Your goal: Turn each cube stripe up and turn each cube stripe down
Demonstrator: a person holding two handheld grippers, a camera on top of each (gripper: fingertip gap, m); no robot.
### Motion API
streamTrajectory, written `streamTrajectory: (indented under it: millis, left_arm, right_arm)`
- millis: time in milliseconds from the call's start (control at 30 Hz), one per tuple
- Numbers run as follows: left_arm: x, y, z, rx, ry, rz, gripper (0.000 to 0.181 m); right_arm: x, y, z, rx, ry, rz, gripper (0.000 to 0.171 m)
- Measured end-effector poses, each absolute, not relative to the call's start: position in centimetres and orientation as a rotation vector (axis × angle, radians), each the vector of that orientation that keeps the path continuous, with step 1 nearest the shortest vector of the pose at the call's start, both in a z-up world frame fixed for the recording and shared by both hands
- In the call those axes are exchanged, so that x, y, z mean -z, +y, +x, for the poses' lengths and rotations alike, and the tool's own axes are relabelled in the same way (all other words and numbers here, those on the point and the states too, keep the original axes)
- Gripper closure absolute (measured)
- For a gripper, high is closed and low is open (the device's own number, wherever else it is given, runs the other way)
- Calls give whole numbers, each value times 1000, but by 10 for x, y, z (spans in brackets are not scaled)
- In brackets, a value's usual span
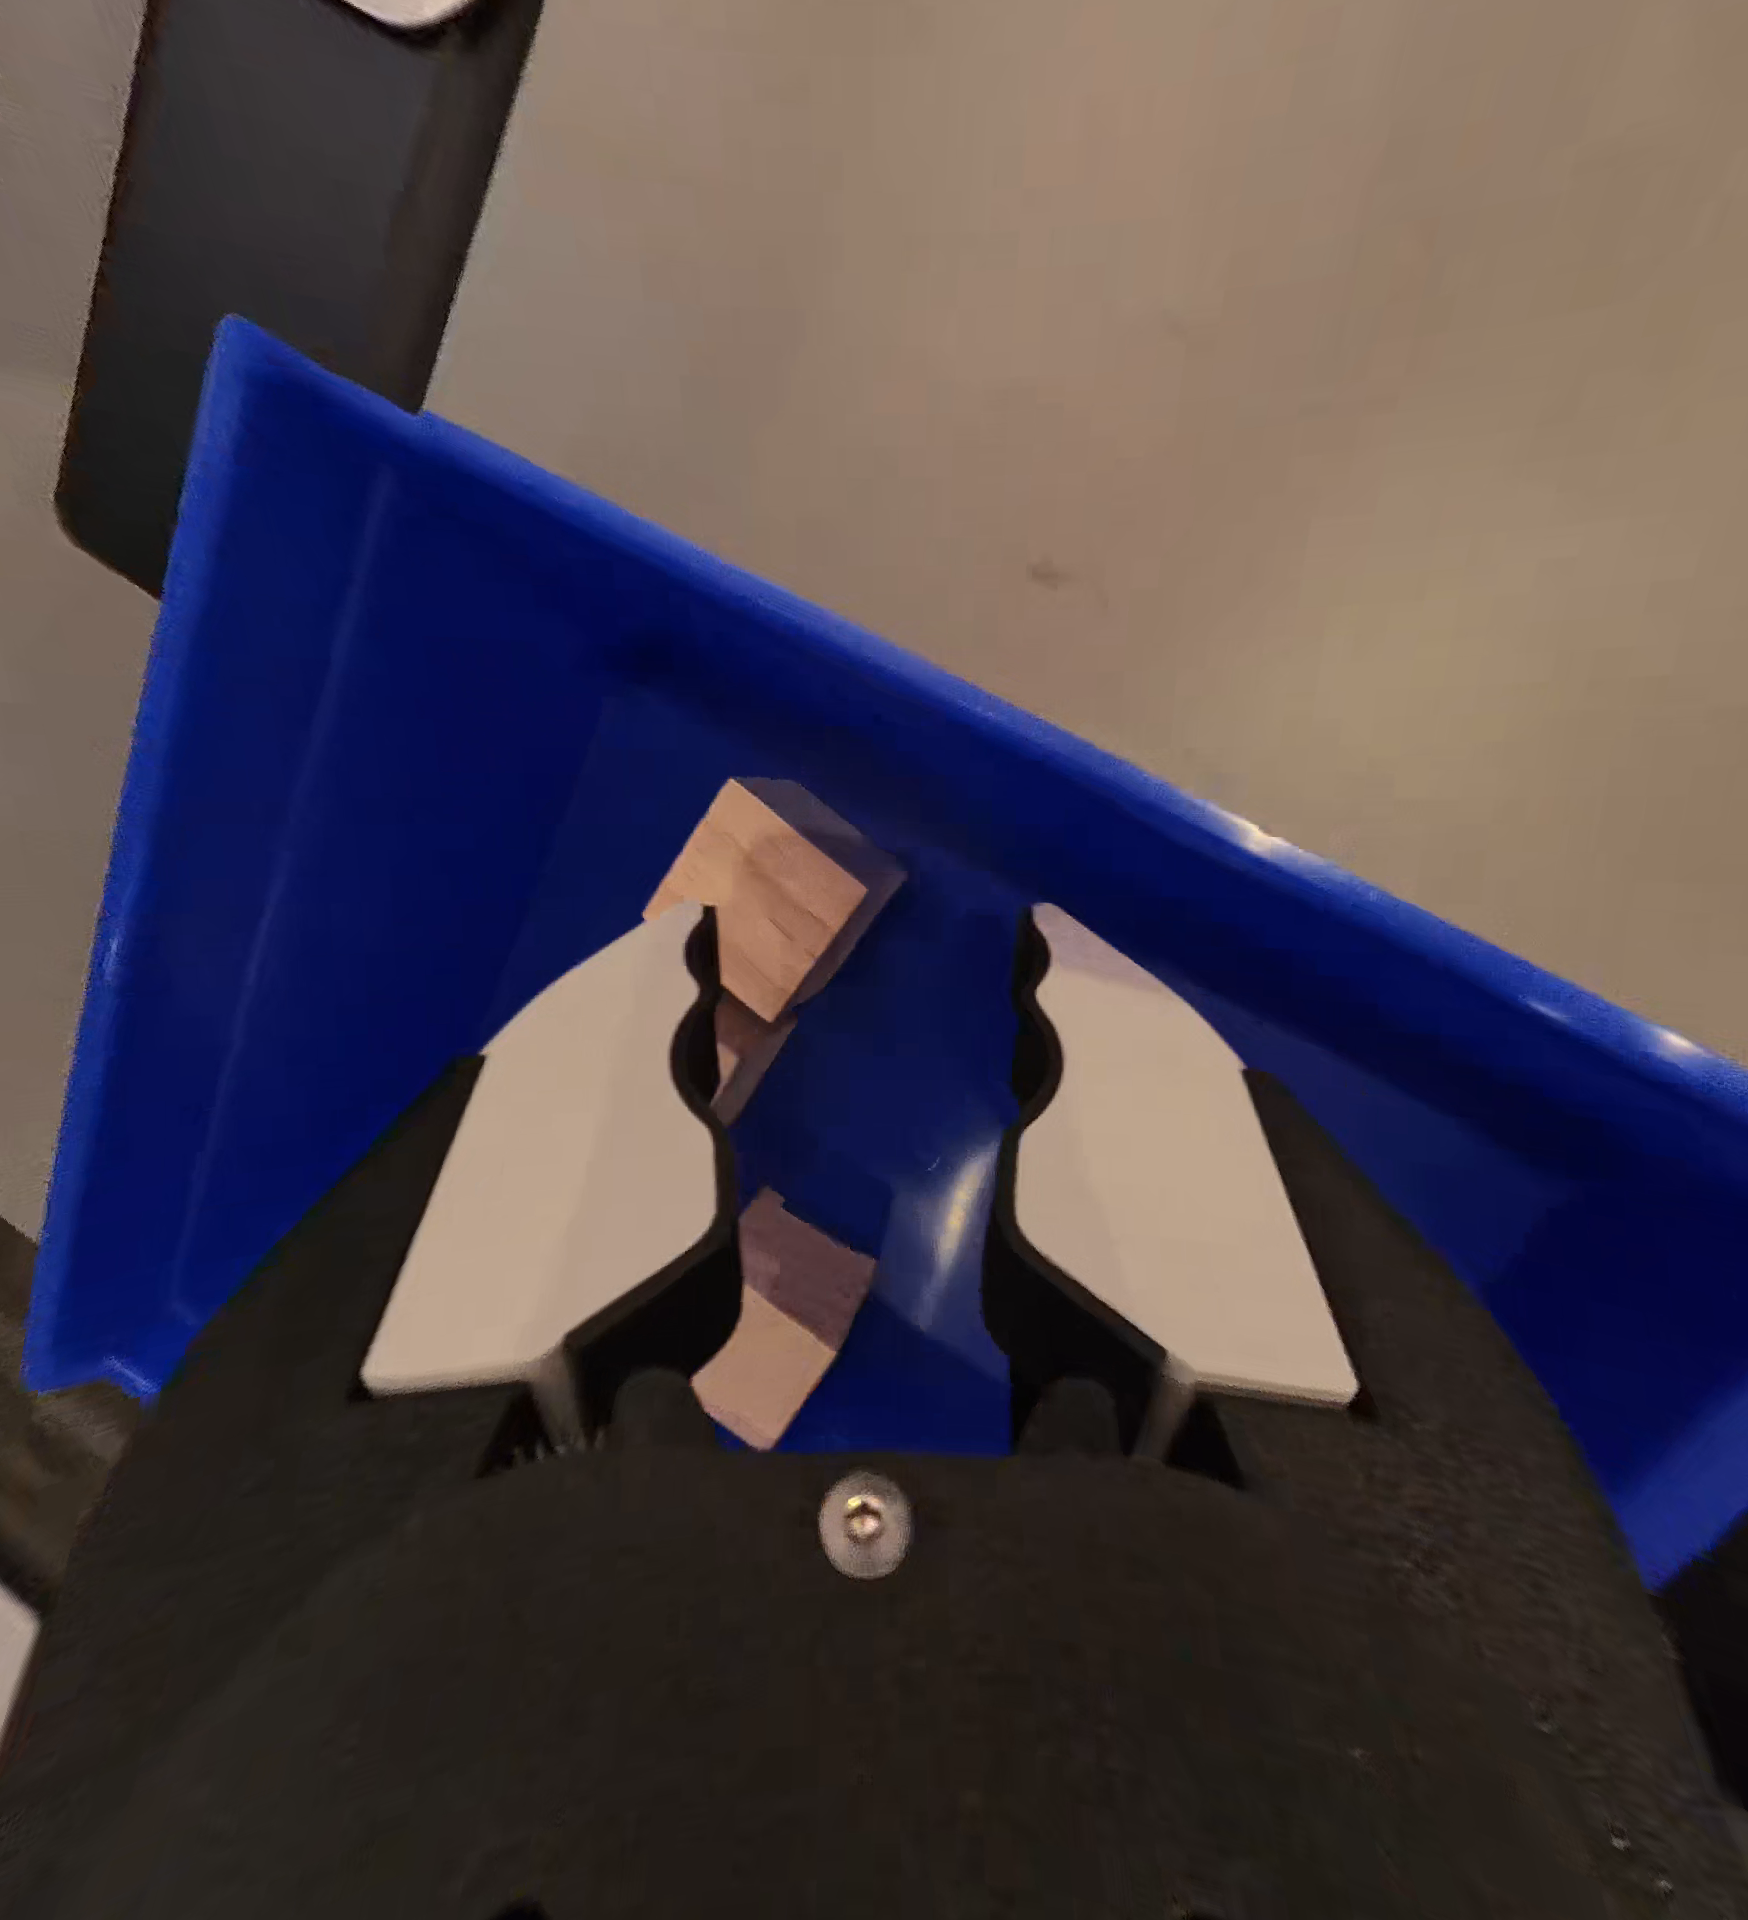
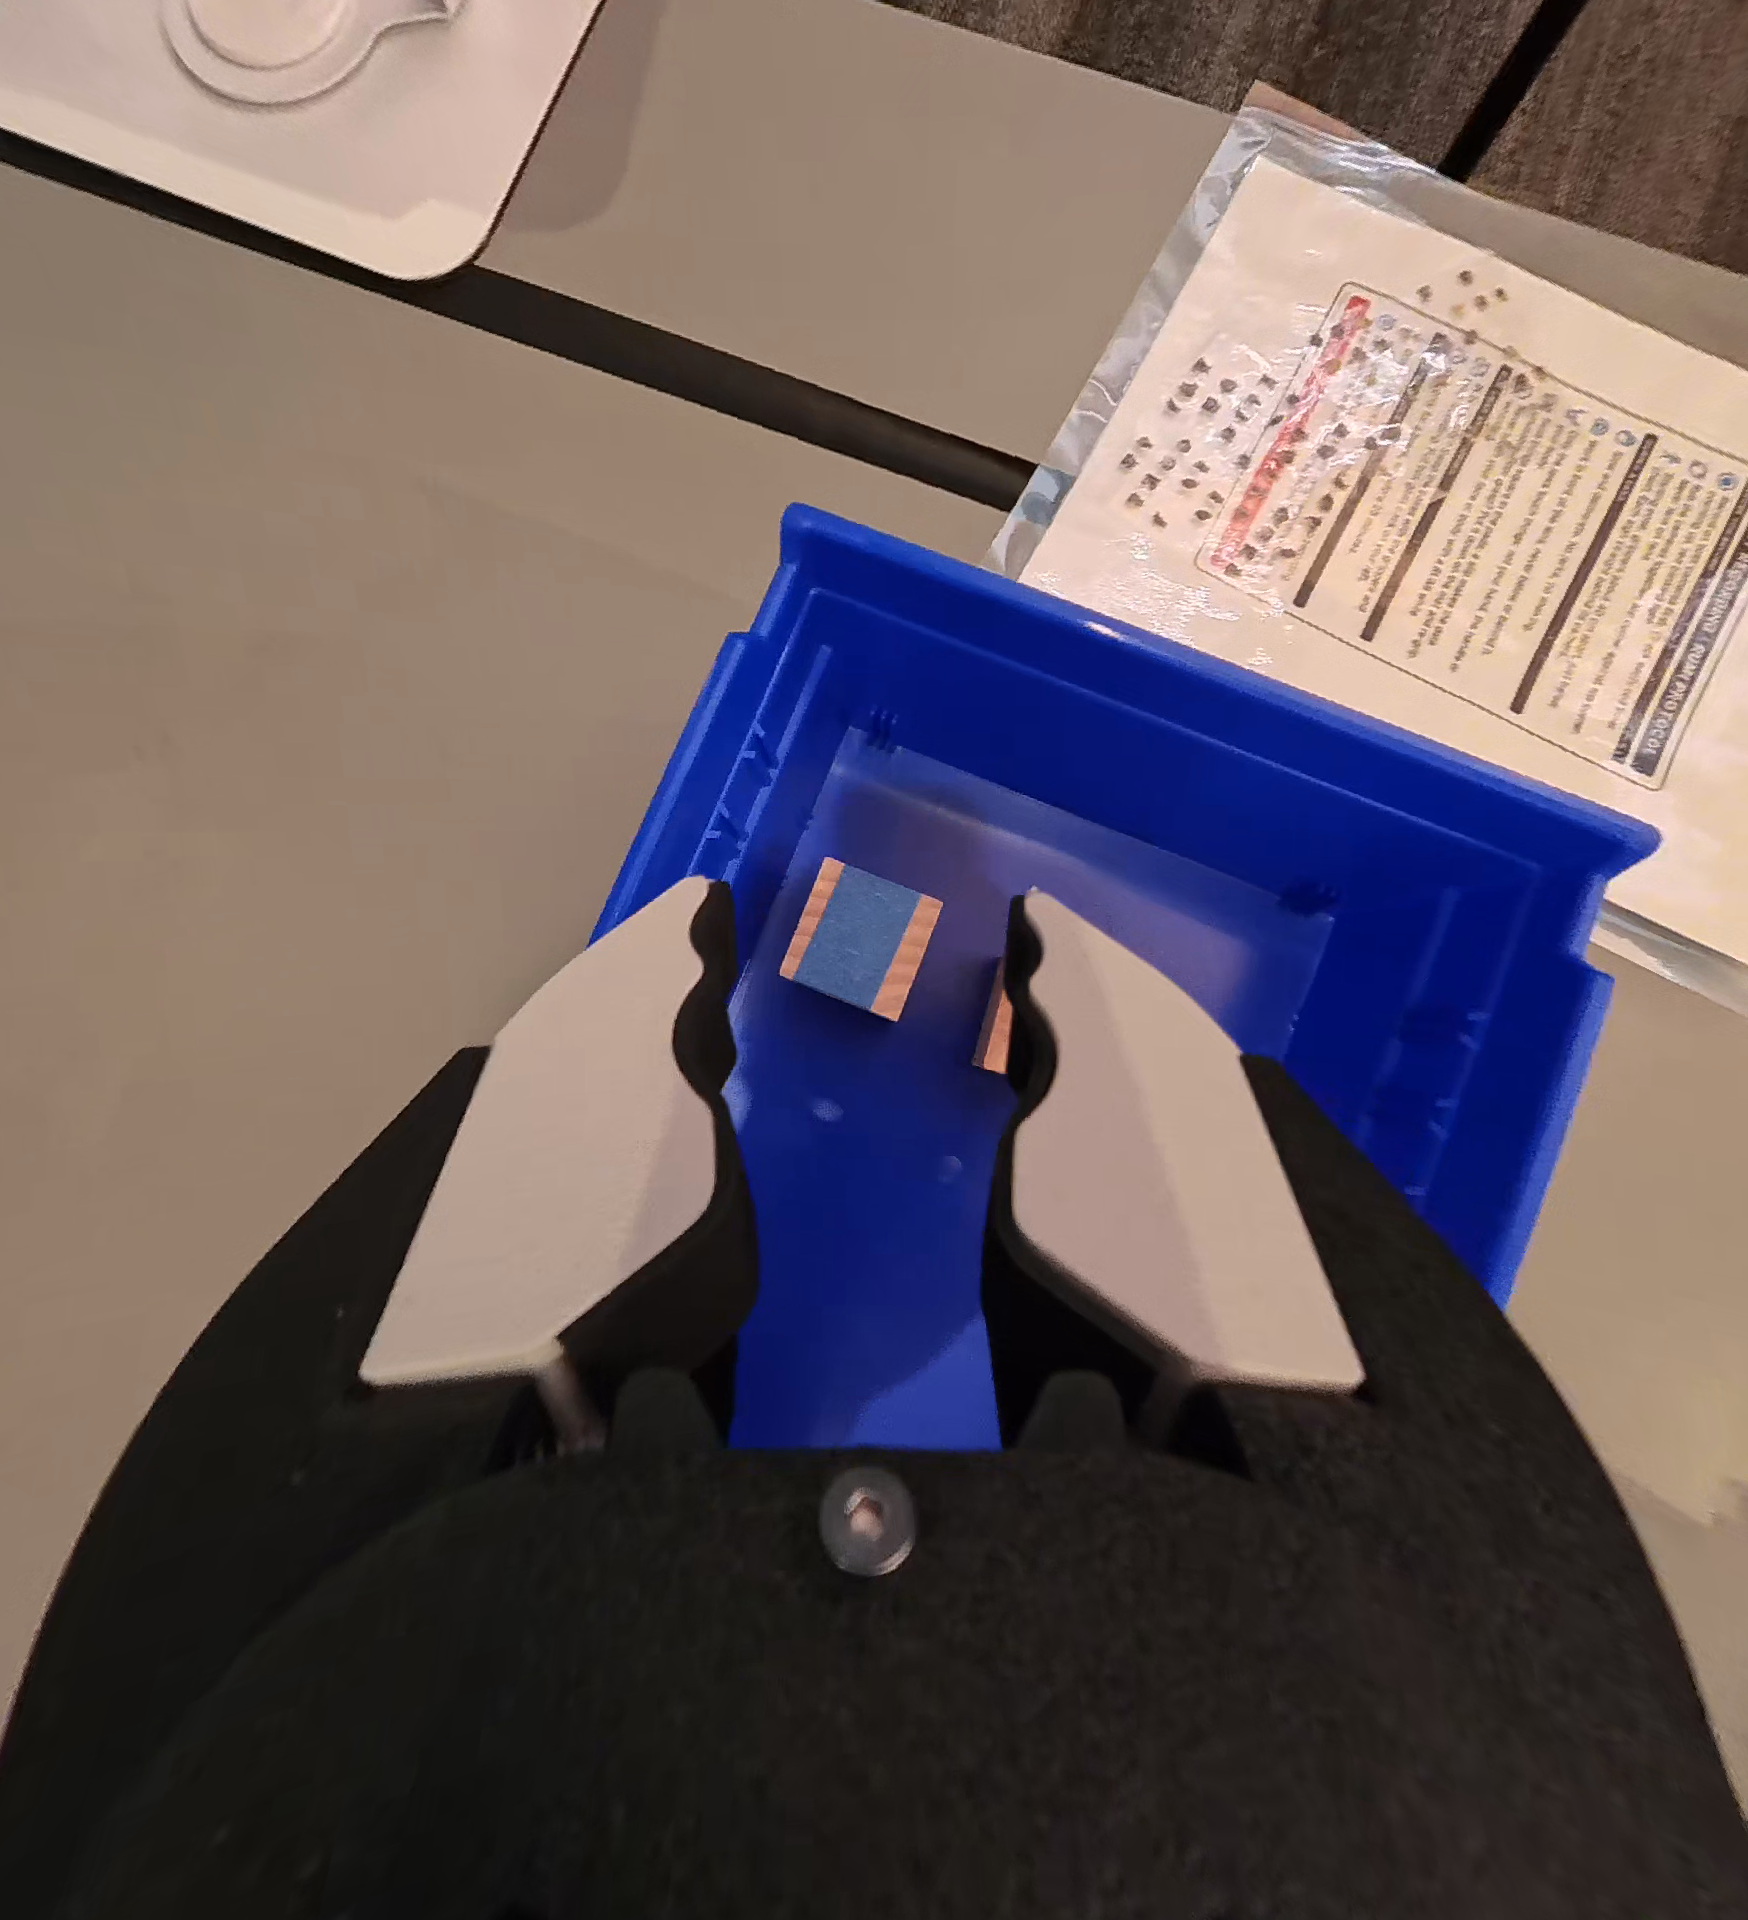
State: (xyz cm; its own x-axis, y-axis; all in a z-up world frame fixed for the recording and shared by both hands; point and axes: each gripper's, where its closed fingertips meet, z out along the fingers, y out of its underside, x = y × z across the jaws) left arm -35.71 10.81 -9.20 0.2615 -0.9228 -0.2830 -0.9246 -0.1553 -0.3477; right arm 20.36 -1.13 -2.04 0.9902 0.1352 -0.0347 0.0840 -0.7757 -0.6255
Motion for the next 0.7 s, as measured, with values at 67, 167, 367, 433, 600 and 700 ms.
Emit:
streamTrajectory:
  millis: [67,167,367,433,600,700]
  left_arm:
    - [93,117,-363,-123,1764,-2063,120]
    - [99,125,-370,-229,1910,-2042,113]
    - [124,129,-364,-226,2102,-2007,111]
    - [130,131,-361,-200,2126,-2008,110]
    - [142,137,-374,-267,2168,-2055,111]
    - [140,139,-375,-248,2141,-2050,127]
  right_arm:
    - [20,-12,206,-121,-140,-2457,121]
    - [20,-11,208,-121,-139,-2455,122]
    - [24,-3,196,-115,-218,-2464,123]
    - [28,-2,189,-139,-250,-2472,123]
    - [34,-3,182,-153,-286,-2498,124]
    - [36,-1,180,-161,-300,-2501,126]
